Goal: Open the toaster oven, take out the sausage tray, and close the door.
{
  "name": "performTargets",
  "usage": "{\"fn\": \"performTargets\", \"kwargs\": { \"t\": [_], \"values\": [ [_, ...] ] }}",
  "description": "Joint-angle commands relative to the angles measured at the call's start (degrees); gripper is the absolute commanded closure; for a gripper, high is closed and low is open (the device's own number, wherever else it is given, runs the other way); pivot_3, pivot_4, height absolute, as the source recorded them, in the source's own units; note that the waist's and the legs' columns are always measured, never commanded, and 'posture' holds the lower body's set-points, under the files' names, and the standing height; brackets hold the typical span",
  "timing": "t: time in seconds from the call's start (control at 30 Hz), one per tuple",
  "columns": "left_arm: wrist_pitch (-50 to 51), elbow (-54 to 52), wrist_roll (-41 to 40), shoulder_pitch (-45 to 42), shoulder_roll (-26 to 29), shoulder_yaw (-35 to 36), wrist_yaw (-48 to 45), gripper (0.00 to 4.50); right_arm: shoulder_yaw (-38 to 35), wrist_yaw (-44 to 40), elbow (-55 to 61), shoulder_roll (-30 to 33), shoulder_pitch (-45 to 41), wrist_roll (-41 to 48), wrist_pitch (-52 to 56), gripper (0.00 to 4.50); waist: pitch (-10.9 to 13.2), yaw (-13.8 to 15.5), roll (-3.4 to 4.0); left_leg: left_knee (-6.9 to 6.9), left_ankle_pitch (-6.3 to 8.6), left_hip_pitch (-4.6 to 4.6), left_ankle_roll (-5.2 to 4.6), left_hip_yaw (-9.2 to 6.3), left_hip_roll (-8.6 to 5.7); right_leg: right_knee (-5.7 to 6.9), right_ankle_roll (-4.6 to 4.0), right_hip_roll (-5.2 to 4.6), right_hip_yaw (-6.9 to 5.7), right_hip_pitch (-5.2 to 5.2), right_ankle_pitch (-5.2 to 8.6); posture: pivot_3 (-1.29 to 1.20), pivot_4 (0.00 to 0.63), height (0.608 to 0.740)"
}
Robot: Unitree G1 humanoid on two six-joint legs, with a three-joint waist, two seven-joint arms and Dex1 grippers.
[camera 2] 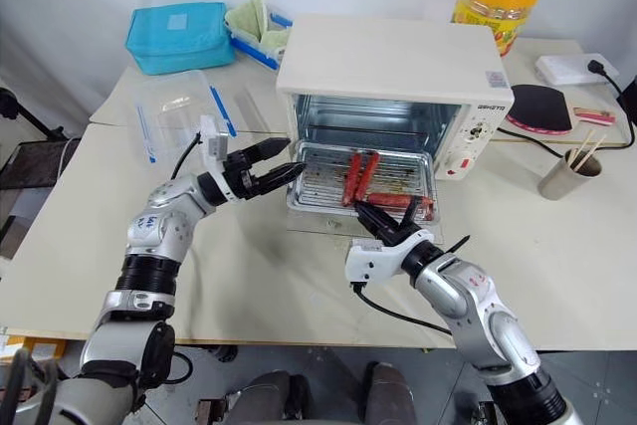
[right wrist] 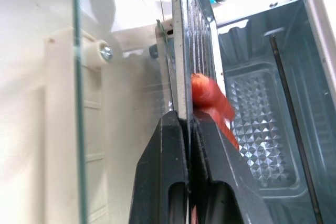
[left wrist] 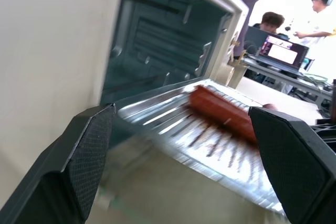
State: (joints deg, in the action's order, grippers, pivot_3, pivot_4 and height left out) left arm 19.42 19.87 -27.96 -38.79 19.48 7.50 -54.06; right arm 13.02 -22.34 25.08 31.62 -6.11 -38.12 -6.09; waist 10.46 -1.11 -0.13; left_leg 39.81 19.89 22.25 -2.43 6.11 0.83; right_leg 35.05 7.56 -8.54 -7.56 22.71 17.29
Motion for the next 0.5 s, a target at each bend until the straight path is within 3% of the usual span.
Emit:
{"fn": "performTargets", "kwargs": {
  "t": [0.03,0.3,0.5],
  "values": [
    [8.40,-8.54,-5.04,3.07,2.07,2.39,2.20,0.19,-1.58,-0.29,4.42,0.44,0.71,0.54,-1.24,4.47,0.00,-0.01,0.00,0.03,0.00,0.00,0.00,0.00,0.00,0.00,0.00,0.00,0.00,-0.01,0.00,0.00,0.150,0.740],
    [46.82,-18.52,-22.08,4.93,4.79,8.73,16.81,0.19,-2.26,-0.96,3.58,3.18,-1.56,1.26,-5.74,4.47,0.00,0.99,0.00,0.23,0.00,-0.07,0.00,-0.17,0.03,0.05,0.00,-0.02,0.02,-0.20,0.00,0.00,0.150,0.740],
    [61.66,-17.81,-29.65,2.96,2.97,14.92,25.00,0.19,-2.03,-2.38,1.15,5.57,-4.63,3.33,-9.76,4.47,0.00,1.00,0.00,0.24,0.00,-0.07,0.01,-0.32,-0.01,0.05,0.00,-0.01,0.04,-0.27,0.00,0.00,0.150,0.740]
  ]
}}
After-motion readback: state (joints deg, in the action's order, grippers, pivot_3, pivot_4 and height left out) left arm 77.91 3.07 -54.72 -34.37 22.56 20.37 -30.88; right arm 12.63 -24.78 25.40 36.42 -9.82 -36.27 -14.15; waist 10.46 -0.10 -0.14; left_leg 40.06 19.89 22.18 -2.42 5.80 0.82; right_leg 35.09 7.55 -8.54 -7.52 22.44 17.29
